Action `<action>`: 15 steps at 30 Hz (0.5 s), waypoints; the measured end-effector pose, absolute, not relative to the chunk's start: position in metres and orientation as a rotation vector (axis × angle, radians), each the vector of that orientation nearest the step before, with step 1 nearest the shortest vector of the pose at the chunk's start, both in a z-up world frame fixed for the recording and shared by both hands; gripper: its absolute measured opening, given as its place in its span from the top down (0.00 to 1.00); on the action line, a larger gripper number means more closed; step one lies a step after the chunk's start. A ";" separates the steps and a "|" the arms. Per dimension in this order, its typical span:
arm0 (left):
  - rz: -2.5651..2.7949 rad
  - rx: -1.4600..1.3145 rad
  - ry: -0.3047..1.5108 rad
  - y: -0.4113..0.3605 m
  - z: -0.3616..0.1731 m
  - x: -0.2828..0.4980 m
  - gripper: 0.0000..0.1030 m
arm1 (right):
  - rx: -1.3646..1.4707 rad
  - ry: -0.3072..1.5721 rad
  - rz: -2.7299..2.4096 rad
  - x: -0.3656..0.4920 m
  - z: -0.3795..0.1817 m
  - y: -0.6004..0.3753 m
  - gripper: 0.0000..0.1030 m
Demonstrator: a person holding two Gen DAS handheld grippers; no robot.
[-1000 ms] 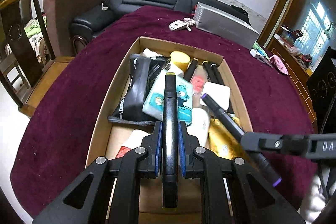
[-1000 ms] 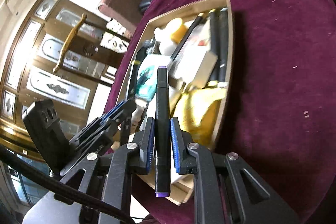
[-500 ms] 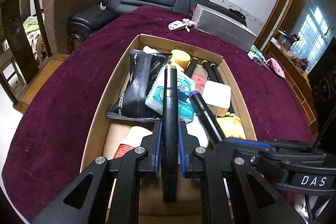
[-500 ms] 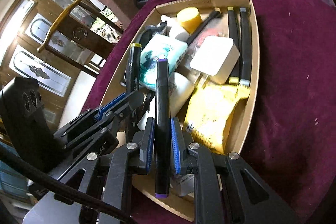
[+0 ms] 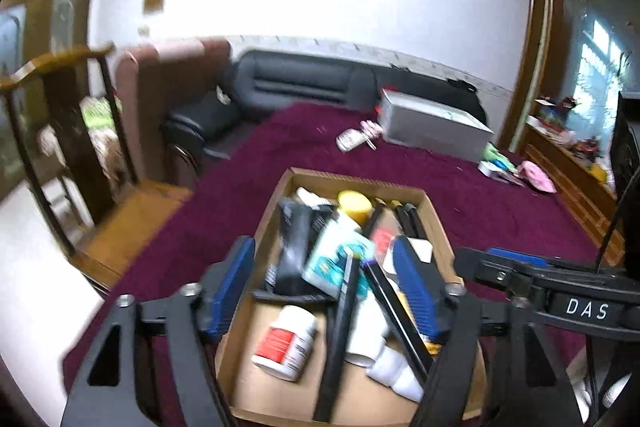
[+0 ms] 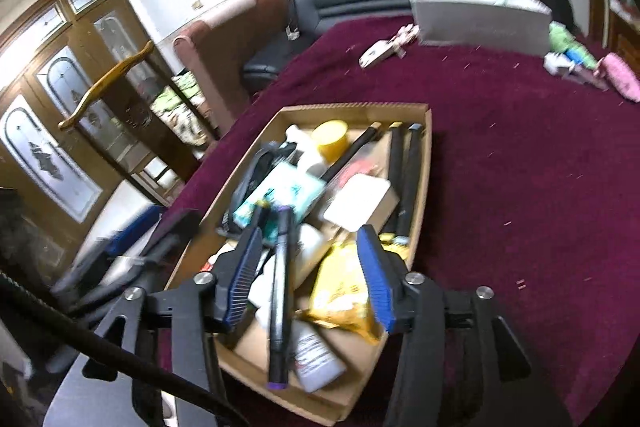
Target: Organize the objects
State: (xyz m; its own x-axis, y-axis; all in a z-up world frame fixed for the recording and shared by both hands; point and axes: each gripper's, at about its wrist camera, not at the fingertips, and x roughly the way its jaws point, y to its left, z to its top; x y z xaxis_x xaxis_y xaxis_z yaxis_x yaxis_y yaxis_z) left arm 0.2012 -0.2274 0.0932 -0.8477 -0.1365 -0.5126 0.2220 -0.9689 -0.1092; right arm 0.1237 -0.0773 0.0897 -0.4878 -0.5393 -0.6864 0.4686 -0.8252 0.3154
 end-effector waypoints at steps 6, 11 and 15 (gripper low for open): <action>-2.813 0.720 0.236 -0.225 0.105 0.205 0.23 | 1.035 -0.034 -2.396 0.131 0.098 -0.074 0.44; -2.750 0.736 0.233 -0.226 0.104 0.208 0.16 | 1.000 0.004 -2.439 0.137 0.100 -0.072 0.39; -2.743 0.772 0.334 -0.235 0.101 0.208 0.07 | 0.991 0.029 -2.468 0.139 0.100 -0.069 0.39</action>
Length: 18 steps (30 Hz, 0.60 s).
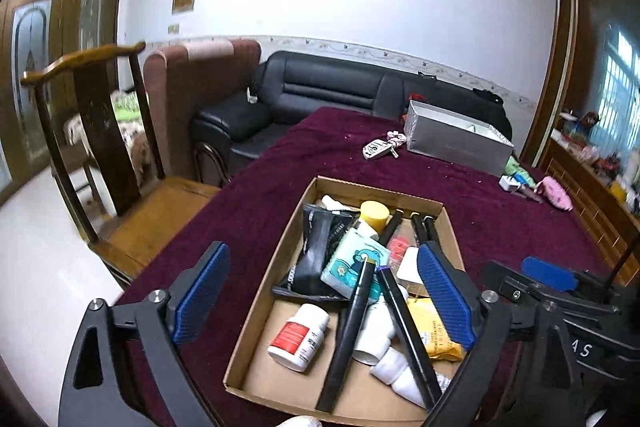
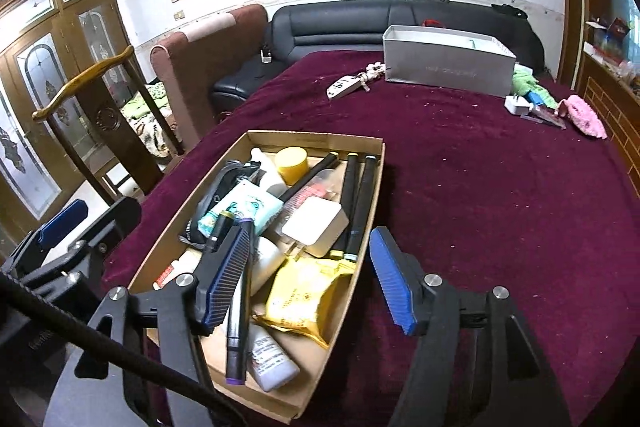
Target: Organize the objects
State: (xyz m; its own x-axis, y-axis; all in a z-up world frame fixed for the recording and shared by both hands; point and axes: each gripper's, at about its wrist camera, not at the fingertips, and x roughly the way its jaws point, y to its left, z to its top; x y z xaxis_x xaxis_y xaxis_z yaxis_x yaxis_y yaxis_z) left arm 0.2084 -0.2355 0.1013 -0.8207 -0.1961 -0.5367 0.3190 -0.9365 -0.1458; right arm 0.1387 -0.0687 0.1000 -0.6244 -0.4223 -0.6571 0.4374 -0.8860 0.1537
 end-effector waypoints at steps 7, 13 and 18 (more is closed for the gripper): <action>-2.725 0.784 0.413 -0.246 0.099 0.209 0.02 | 0.992 0.058 -2.494 0.139 0.095 -0.066 0.38; -2.704 0.794 0.409 -0.246 0.097 0.209 0.02 | 1.006 0.074 -2.484 0.138 0.091 -0.067 0.38; -2.677 0.813 0.391 -0.247 0.094 0.208 0.02 | 1.005 0.080 -2.487 0.138 0.092 -0.067 0.38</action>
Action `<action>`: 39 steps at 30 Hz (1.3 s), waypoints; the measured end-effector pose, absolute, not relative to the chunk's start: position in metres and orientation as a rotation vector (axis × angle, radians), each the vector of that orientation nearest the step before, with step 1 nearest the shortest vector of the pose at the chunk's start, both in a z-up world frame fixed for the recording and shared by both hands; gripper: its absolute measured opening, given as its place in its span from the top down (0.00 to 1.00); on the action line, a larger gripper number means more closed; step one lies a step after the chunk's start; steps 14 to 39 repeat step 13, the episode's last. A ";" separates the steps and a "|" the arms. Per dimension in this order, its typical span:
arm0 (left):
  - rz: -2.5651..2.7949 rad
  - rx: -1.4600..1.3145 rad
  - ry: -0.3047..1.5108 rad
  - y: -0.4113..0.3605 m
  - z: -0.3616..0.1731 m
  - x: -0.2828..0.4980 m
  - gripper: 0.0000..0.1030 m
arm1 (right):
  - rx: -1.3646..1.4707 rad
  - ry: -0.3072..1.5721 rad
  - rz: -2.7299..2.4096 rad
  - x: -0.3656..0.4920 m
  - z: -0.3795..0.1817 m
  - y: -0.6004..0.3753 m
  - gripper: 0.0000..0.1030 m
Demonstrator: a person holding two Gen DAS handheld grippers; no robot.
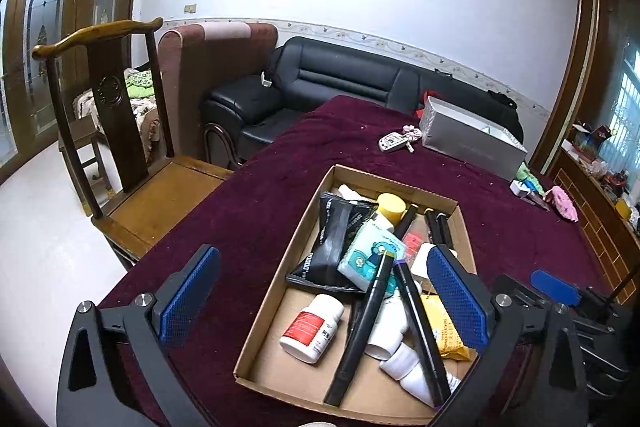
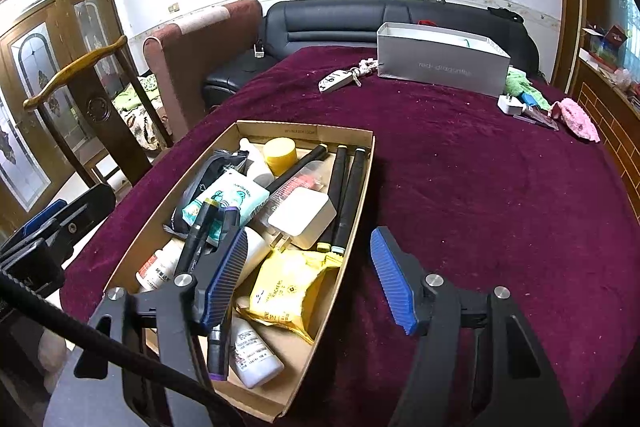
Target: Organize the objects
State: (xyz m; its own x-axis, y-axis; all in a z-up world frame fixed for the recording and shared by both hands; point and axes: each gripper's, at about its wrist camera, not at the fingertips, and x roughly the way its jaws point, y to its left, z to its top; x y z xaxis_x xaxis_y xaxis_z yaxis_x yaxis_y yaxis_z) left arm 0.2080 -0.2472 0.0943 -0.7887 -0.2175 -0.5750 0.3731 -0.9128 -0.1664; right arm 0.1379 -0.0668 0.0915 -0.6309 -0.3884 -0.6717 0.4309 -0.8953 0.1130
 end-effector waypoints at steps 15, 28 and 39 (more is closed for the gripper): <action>-2.669 0.811 0.328 -0.241 0.096 0.212 0.02 | 1.019 0.086 -2.479 0.140 0.091 -0.069 0.38; -2.669 0.811 0.328 -0.241 0.096 0.212 0.02 | 1.019 0.086 -2.479 0.140 0.091 -0.069 0.38; -2.669 0.811 0.328 -0.241 0.096 0.212 0.02 | 1.019 0.086 -2.479 0.140 0.091 -0.069 0.38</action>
